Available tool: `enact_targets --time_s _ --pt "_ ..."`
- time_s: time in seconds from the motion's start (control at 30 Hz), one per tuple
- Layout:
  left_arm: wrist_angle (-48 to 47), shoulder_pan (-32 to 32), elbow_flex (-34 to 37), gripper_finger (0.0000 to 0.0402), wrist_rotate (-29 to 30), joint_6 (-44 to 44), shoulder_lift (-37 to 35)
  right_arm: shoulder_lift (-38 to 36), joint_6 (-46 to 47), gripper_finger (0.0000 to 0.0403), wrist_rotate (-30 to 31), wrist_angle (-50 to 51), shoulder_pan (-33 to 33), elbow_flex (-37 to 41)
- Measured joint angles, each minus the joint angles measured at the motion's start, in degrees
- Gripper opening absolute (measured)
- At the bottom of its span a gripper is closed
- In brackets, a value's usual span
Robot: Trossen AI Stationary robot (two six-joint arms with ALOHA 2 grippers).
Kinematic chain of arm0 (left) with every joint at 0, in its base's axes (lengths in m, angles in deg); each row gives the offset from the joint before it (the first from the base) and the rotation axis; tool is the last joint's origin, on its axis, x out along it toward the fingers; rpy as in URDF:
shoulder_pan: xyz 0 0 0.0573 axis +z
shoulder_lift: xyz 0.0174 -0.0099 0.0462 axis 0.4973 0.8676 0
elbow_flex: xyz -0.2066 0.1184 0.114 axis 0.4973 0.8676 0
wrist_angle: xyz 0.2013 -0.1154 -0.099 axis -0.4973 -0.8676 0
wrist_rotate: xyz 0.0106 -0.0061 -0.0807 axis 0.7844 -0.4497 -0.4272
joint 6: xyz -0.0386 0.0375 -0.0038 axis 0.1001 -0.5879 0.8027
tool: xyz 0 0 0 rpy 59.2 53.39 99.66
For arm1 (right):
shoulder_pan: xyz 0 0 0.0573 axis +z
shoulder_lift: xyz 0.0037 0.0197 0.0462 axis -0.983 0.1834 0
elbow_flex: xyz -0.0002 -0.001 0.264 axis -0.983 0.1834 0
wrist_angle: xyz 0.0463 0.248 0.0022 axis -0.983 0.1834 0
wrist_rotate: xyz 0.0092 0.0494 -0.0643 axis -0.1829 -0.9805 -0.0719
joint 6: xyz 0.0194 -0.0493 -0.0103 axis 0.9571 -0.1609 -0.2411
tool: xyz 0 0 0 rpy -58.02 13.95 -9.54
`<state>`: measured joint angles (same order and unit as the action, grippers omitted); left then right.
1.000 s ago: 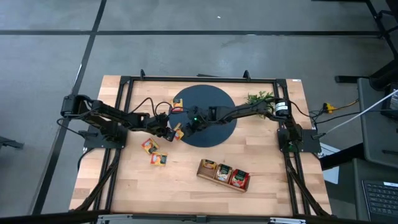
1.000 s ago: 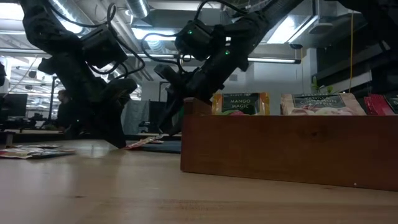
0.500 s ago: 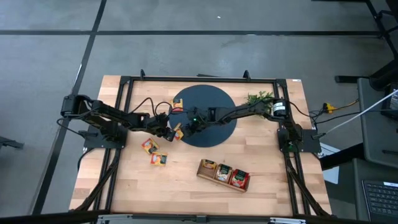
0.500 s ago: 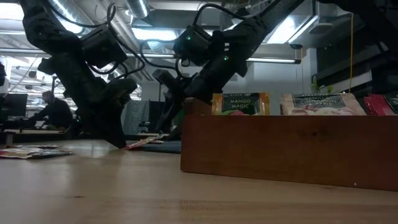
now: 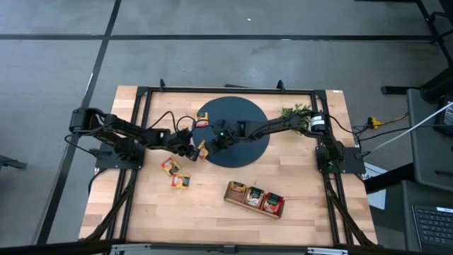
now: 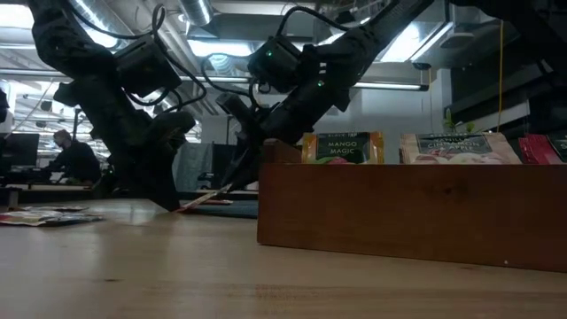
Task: Pick & Place Tea
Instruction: Put the yellow tea bag into the left section of the wooden organizer
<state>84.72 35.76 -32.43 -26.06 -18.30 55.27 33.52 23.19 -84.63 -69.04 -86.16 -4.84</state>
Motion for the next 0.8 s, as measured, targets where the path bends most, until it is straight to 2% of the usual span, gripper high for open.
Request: enact_targets --time_s 0.13,0.2,0.37,0.47,0.63,0.8 --pt "0.4 0.0 0.0 0.0007 0.2 -0.7 0.0 0.4 -0.1 0.0011 -0.6 0.1 -0.1 0.0" --pt "1.7 0.0 0.1 0.0007 -0.8 -1.6 -0.3 0.5 -0.3 0.0006 -1.3 0.5 -0.1 0.0" --pt "6.3 0.5 0.3 0.0004 -10.2 -2.4 -2.3 0.5 -2.2 0.0005 -1.9 1.4 -0.2 0.0" --pt "6.6 0.5 0.2 0.0004 -13.7 -2.1 -4.9 0.5 -3.2 0.0005 -4.3 1.1 -0.4 0.0" --pt "6.9 0.2 0.2 0.0004 -14.3 -2.1 -11.2 0.2 -3.5 0.0004 -10.4 1.3 -1.1 0.0" --pt "7.2 0.2 0.1 0.0004 -13.4 -2.9 -17.8 -3.7 -5.9 0.0003 -13.3 3.3 -1.5 0.0"
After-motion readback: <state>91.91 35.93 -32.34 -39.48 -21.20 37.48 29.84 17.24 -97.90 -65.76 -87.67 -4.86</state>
